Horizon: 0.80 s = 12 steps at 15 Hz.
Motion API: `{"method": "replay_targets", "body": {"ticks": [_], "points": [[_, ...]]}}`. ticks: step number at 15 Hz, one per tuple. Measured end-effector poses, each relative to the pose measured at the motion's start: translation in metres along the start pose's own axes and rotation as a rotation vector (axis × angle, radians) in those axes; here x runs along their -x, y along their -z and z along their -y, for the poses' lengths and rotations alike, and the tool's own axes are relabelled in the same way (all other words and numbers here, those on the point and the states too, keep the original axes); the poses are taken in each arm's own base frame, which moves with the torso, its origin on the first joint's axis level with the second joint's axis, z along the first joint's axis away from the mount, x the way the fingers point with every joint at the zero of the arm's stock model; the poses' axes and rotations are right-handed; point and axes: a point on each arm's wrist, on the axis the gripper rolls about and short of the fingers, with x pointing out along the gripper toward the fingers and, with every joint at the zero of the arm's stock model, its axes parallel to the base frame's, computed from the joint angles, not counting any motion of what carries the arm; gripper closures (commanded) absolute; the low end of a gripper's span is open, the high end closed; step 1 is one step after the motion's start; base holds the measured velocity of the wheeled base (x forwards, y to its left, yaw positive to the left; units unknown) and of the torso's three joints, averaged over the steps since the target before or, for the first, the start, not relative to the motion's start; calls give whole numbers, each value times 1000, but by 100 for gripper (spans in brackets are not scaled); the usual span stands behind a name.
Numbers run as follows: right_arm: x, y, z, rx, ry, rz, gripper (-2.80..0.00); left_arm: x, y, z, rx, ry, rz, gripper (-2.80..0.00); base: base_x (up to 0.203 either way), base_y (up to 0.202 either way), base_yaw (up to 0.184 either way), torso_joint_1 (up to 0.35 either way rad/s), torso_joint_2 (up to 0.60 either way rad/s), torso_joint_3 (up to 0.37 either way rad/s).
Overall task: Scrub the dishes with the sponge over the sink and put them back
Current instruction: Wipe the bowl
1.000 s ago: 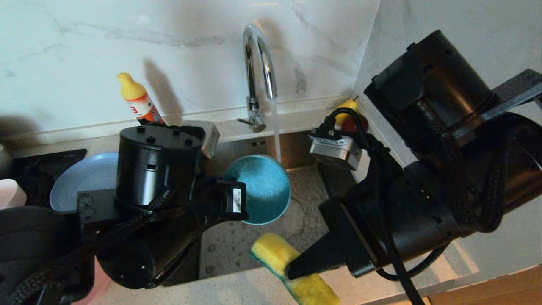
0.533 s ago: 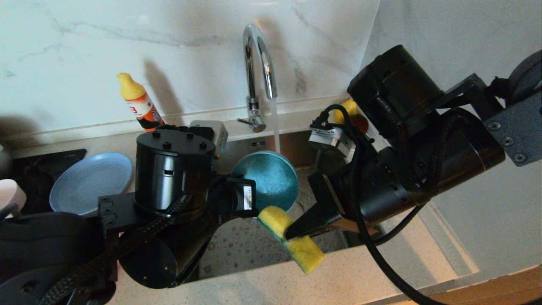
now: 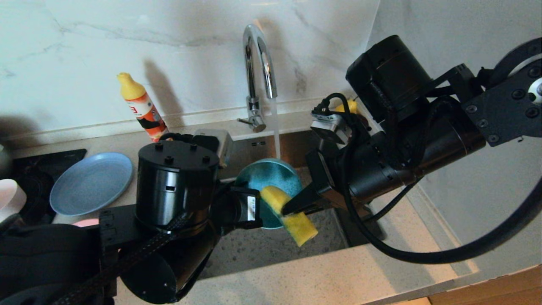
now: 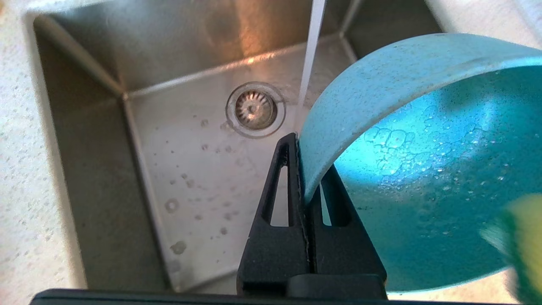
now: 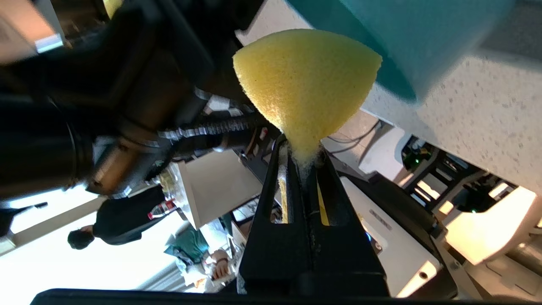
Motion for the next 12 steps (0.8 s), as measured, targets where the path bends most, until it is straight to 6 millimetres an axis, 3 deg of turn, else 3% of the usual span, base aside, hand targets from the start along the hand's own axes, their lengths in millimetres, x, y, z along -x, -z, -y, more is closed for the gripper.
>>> {"method": "replay_targets", "body": {"ticks": [6, 12], "points": [[-8, -8, 0, -15, -2, 7, 0, 3, 3, 4, 8, 24, 28, 0, 0, 0, 0, 0, 0, 0], [0, -11, -7, -18, -21, 39, 0, 6, 8, 7, 0, 35, 14, 0, 0, 0, 0, 0, 0, 0]]}}
